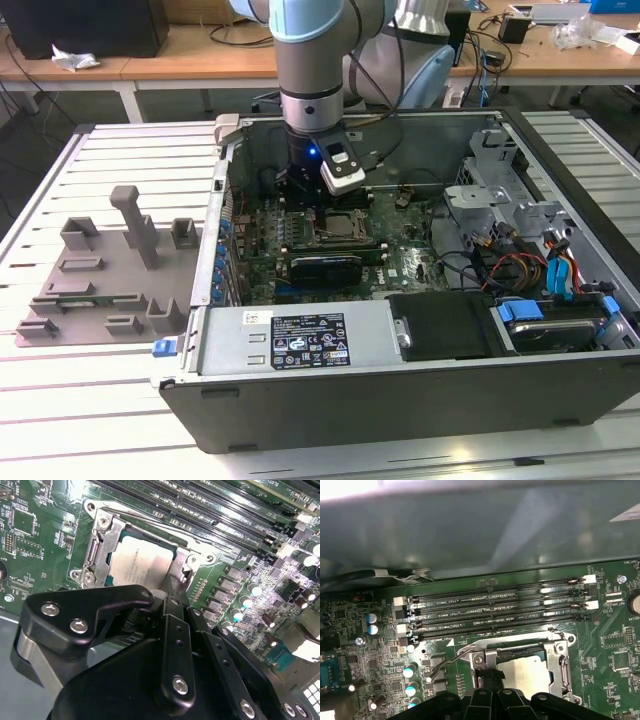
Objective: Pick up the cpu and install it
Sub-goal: 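Close the cpu cover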
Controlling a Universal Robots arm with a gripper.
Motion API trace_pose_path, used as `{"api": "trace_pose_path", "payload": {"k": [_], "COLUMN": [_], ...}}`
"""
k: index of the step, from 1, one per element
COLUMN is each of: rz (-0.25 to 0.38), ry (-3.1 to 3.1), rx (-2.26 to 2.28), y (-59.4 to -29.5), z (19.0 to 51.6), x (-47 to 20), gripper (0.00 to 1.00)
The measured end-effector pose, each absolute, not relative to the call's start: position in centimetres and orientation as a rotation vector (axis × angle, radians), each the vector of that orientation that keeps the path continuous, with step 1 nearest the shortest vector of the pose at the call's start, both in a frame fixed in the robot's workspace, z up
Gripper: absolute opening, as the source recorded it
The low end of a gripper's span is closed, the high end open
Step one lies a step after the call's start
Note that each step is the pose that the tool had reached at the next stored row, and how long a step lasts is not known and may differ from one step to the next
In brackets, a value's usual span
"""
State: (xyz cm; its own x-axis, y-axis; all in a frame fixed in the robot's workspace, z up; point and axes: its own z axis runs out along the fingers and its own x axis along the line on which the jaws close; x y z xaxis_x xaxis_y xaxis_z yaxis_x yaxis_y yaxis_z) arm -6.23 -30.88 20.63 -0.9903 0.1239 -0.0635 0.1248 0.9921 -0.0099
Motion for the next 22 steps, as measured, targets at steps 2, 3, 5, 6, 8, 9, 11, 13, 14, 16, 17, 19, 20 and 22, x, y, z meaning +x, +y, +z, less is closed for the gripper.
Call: {"api": "trace_pose_path", "payload": {"k": [2, 3, 5, 6, 8, 9, 11, 13, 14, 16, 17, 19, 20, 22], "rz": [-0.021, -0.022, -0.021, -0.021, -0.021, -0.021, -0.021, -0.021, -0.021, -0.021, -0.021, -0.021, -0.022, -0.022], "ry": [3.073, 3.073, 3.072, 3.072, 3.072, 3.072, 3.072, 3.072, 3.072, 3.073, 3.072, 3.072, 3.073, 3.073], "rx": [0.192, 0.192, 0.192, 0.192, 0.192, 0.192, 0.192, 0.192, 0.192, 0.192, 0.192, 0.192, 0.192, 0.192], "y": [-30.9, -30.9, -30.9, -30.9, -30.9, -30.9, -30.9, -30.9, -30.9, -30.9, -30.9, -30.9, -30.9, -30.9], "z": [20.6, 20.6, 20.6, 20.6, 20.7, 20.7, 20.9, 21.1, 21.1, 21.1, 21.0, 21.0, 20.9, 20.8], "x": [-5.7, -5.6, -5.3, -5.3, -5.2, -5.2, -5.2, -5.2, -5.3, -5.7, -5.8, -6.0, -6.2, -6.3], "gripper": [0.11, 0.11, 0.11, 0.11, 0.11, 0.11, 0.11, 0.11, 0.11, 0.11, 0.11, 0.11, 0.11, 0.11]}}
